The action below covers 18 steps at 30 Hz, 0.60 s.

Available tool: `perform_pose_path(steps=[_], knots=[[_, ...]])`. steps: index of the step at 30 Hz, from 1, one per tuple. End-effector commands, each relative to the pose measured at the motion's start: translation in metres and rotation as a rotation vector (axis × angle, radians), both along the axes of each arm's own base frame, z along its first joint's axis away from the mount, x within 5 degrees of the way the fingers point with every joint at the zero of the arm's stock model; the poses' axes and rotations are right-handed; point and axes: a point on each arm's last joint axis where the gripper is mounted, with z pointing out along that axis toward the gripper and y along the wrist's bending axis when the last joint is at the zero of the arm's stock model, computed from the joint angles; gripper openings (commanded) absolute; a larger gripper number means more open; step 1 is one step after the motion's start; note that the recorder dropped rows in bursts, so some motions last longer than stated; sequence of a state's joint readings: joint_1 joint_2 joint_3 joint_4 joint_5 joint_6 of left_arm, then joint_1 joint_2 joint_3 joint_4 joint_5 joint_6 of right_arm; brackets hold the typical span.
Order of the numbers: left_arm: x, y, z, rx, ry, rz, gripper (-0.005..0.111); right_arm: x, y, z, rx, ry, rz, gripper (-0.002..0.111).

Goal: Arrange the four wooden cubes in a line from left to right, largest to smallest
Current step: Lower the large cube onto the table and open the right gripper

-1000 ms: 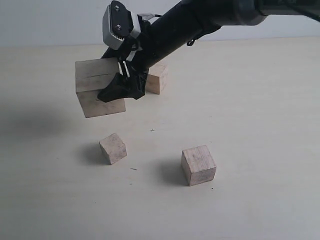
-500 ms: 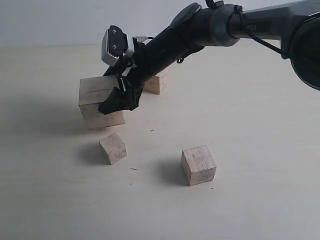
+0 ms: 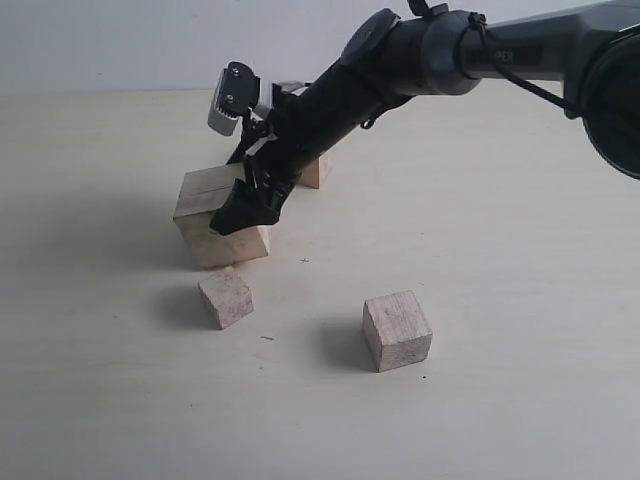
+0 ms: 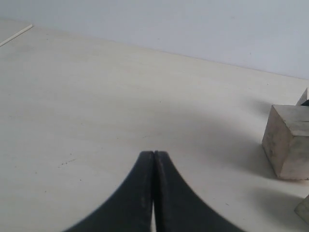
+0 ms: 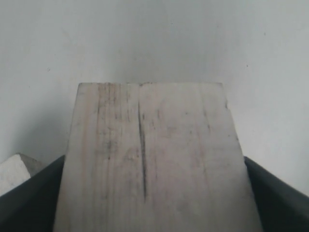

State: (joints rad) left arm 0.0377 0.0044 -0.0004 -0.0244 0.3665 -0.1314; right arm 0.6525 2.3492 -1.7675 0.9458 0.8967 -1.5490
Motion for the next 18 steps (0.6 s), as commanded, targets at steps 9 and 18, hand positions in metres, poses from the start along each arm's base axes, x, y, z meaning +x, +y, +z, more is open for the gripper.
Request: perform_pose_path(steps=[9,18], knots=[[0.0,0.0,0.0,0.0,-0.008,-0.006,0.0,-0.001,-0.004,-0.014,-0.033,0.003,-0.035,0.0],[0.0,0.0,0.0,0.0,-0.008,-0.006,0.0,0.005,-0.004,-0.015,-0.028,-0.076,-0.051,0.009]])
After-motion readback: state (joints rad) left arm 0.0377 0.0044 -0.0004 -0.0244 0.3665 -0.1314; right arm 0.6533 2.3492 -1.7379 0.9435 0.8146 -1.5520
